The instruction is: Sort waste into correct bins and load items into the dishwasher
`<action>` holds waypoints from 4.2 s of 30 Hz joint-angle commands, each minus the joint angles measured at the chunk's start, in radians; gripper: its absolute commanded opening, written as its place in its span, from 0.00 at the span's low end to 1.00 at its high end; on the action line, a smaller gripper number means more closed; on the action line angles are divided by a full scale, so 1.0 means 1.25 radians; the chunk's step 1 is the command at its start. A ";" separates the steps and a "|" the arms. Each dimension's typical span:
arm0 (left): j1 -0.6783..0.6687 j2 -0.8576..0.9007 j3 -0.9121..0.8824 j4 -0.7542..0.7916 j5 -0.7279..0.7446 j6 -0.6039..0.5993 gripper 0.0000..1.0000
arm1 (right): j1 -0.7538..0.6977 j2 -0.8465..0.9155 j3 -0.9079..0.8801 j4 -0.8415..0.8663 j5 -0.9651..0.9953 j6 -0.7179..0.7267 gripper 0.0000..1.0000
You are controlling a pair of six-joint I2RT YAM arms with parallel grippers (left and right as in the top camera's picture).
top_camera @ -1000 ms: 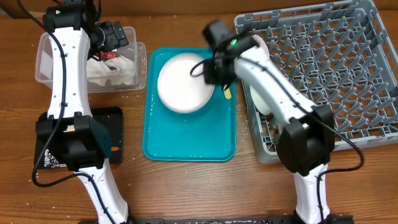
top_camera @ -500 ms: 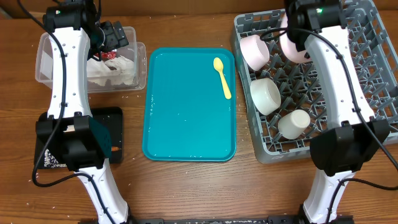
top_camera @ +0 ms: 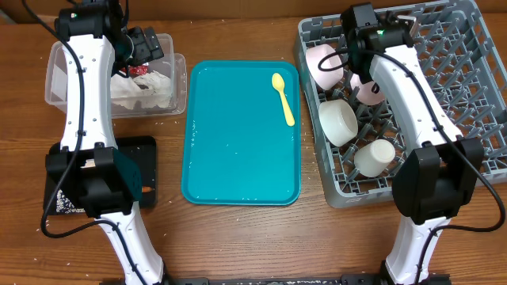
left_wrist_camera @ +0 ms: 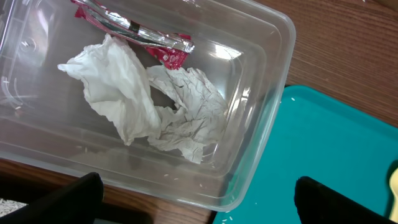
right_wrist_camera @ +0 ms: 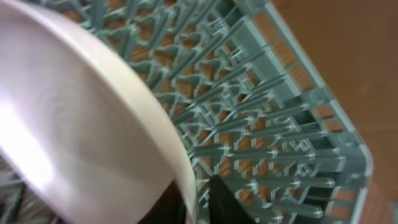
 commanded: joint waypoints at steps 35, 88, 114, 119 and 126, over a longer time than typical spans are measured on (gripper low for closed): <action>0.003 -0.013 0.016 0.001 -0.008 -0.002 1.00 | 0.218 0.327 0.132 0.227 -0.510 -0.237 0.70; 0.003 -0.013 0.016 0.001 -0.008 -0.002 1.00 | -0.255 0.006 0.089 -0.228 -0.544 0.438 0.20; 0.003 -0.013 0.016 0.001 -0.008 -0.002 1.00 | -0.229 -0.936 -0.349 -0.054 -0.567 -0.257 1.00; 0.003 -0.013 0.016 0.001 -0.008 -0.002 1.00 | -0.264 -1.232 -0.850 0.429 -0.615 -0.258 1.00; 0.003 -0.013 0.016 0.001 -0.008 -0.002 1.00 | -0.276 -1.552 -1.405 0.836 -0.629 -0.203 1.00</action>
